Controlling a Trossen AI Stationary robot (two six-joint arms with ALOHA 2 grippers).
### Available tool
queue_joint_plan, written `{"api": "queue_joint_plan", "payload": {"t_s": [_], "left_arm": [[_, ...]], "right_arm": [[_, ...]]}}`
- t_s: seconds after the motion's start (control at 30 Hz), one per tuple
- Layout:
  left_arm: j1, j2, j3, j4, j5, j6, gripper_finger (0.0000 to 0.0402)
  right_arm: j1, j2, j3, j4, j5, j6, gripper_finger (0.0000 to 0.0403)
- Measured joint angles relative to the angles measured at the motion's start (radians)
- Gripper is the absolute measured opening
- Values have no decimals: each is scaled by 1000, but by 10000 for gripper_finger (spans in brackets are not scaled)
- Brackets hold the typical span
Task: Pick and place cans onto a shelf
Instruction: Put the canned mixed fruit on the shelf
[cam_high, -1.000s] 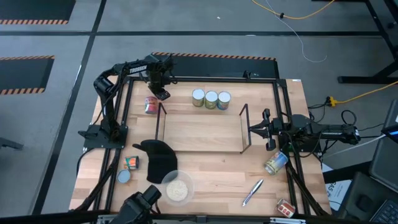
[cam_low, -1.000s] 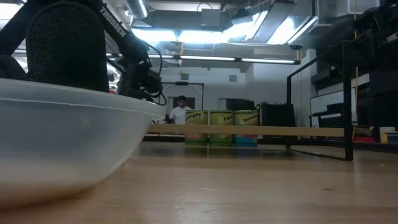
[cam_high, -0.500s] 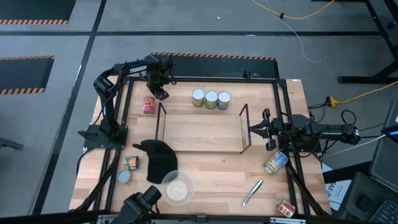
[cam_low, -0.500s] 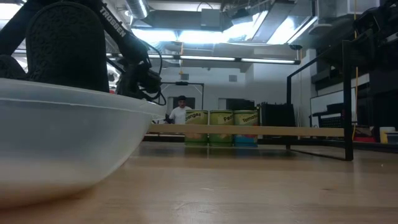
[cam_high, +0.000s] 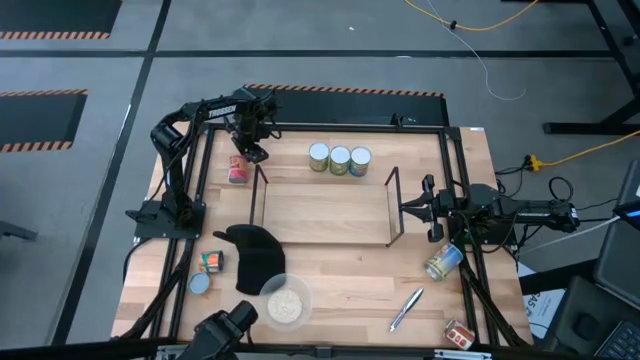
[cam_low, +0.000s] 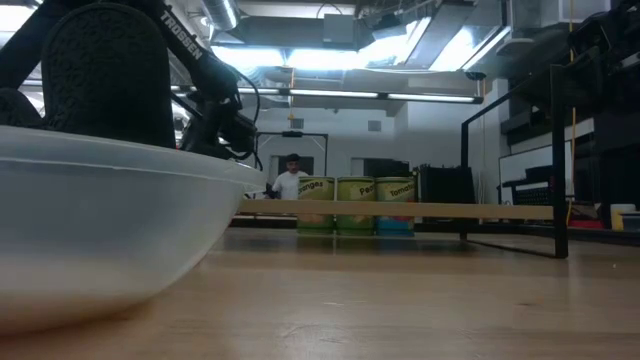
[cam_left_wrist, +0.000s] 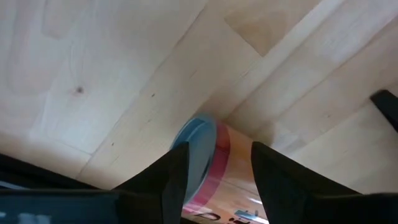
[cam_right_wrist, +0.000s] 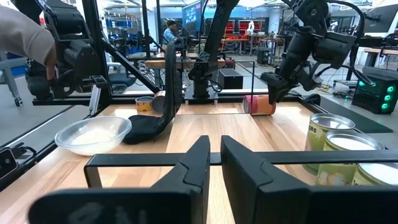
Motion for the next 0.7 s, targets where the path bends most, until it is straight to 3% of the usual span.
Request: {"api": "queue_joint_plan", "payload": {"t_s": [0.5, 0.7], "left_arm": [[0, 0, -49, -21, 0, 3, 157], [0, 0, -79, -25, 0, 27, 130]], "right_arm": [[0, 0, 0, 0, 0, 1, 46], [0, 0, 0, 0, 0, 0, 46]]}}
